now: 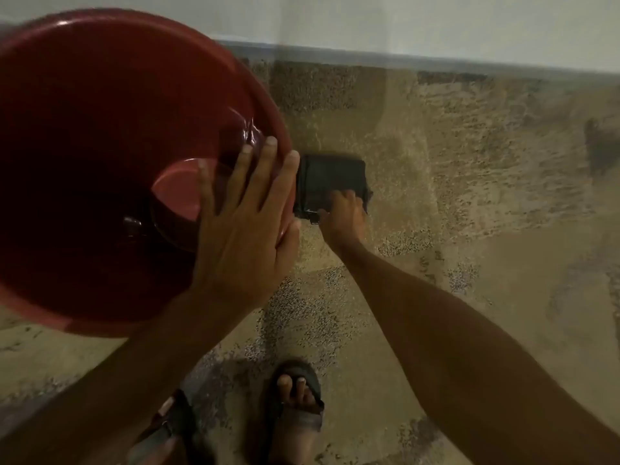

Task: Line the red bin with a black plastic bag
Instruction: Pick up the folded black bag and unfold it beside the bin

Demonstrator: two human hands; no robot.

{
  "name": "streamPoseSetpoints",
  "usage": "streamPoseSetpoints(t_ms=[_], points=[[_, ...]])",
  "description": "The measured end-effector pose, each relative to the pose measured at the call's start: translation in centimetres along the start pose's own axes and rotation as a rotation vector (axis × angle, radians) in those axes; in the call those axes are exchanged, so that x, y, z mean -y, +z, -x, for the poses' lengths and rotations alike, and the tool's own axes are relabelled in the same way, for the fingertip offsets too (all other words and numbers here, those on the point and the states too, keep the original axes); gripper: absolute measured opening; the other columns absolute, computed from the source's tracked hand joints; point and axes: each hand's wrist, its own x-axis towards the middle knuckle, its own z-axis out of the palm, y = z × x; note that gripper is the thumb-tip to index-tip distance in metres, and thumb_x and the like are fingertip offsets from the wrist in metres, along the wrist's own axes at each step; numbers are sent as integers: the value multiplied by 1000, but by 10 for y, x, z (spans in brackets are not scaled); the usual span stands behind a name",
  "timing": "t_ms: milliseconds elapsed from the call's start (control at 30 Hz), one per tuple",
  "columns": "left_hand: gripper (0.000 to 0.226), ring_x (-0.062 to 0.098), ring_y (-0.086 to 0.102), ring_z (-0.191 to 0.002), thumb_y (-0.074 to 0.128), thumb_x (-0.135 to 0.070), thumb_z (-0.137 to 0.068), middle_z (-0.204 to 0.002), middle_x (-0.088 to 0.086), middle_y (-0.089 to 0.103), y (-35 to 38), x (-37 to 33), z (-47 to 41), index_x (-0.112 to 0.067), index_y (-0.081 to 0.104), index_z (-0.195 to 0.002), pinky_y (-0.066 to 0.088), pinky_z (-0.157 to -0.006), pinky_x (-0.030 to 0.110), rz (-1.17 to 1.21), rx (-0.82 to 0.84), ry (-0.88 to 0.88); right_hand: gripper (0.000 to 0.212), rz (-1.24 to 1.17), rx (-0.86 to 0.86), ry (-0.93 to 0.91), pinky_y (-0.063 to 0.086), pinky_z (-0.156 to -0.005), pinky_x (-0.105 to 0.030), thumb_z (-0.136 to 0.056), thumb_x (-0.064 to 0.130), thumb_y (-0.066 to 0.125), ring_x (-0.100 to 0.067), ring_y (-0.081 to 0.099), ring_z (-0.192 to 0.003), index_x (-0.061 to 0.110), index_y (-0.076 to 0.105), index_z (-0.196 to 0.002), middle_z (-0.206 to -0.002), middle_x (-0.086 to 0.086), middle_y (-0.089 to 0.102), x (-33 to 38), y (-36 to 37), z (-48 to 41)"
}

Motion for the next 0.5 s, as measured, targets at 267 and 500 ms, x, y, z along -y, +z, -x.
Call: streamPoseSetpoints(t_ms=[267, 500], points=[[71, 27, 4, -151, 39, -44, -94, -164, 9, 10, 8, 1, -4, -18, 13, -155, -7, -115, 60, -15, -18, 22, 26, 126, -20, -124, 39, -98, -43, -88, 12, 59, -32, 49, -112, 14, 63, -113, -119, -10, 58, 4, 22, -17], [71, 29, 7, -150, 39, -44, -94, -164, 9, 12, 11, 4, -4, -20, 12, -155, -4, -114, 64, 8, -42, 26, 22, 117, -41, -115, 39, -97, -43, -91, 7, 48, -33, 50, -110, 11, 61, -108, -115, -12, 59, 2, 28, -24]])
